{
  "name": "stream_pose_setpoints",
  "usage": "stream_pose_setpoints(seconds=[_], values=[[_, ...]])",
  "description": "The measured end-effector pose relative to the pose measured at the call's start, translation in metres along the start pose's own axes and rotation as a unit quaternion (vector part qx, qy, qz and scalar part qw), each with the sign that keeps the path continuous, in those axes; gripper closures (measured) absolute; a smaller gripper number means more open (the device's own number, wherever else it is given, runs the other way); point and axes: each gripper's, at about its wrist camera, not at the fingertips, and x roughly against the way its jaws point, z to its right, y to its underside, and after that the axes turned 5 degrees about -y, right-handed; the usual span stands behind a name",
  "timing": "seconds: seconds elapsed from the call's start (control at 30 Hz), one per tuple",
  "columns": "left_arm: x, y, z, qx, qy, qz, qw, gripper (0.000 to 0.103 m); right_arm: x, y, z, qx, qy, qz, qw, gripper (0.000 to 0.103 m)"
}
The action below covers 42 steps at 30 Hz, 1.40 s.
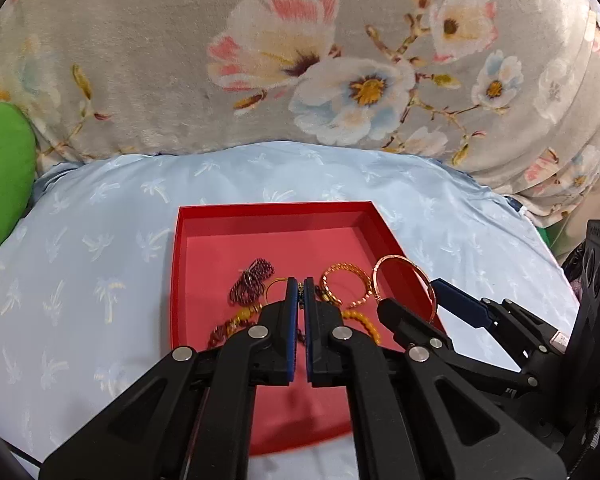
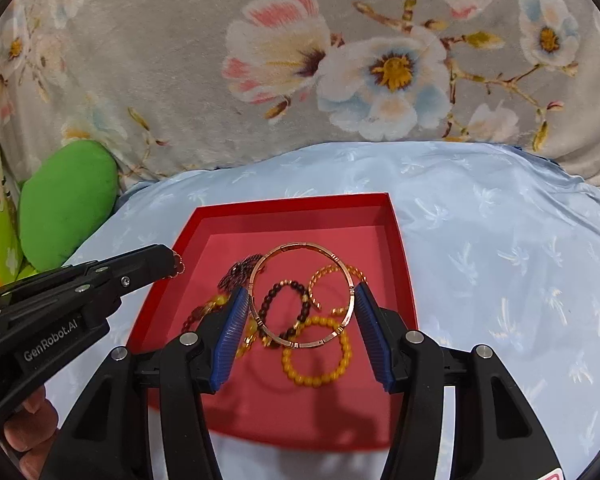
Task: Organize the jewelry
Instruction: 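Carry the ring and bangle over the red box with both grippers, then open both grippers to release the ring and bangle into the box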
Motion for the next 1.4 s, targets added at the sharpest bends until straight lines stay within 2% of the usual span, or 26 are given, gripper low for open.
stream_pose_setpoints(seconds=[0.23, 0.47, 0.57, 0.67, 0.8, 1.17, 1.4], values=[[-0.04, -0.013, -0.006, 0.001, -0.008, -0.017, 0.9998, 0.1, -0.039, -0.016, 0.01, -0.009, 0.002, -0.017, 1.0, 0.05], [-0.06, -0.014, -0.011, 0.01, -0.024, -0.029, 0.9992, 0.1, -0.056, -0.018, 0.012, -0.009, 0.001, -0.029, 1.0, 0.049], [-0.064, -0.011, -0.013, 0.011, -0.031, -0.034, 0.9989, 0.096, -0.056, -0.018, 0.01, -0.002, 0.008, -0.027, 1.0, 0.049], [-0.066, -0.008, -0.015, 0.016, -0.038, -0.037, 0.9985, 0.087, -0.055, -0.017, 0.012, -0.007, 0.008, -0.028, 1.0, 0.049], [-0.063, -0.005, -0.017, 0.015, -0.04, -0.036, 0.9984, 0.081, -0.05, -0.015, 0.012, -0.01, 0.006, -0.028, 1.0, 0.049], [-0.026, 0.01, -0.008, 0.005, -0.04, -0.028, 0.9988, 0.08, -0.012, 0.001, 0.002, -0.013, 0.002, -0.02, 1.0, 0.049], [0.011, 0.034, -0.005, 0.004, -0.033, -0.023, 0.9992, 0.08, 0.023, 0.024, -0.01, -0.016, -0.004, -0.017, 1.0, 0.049]])
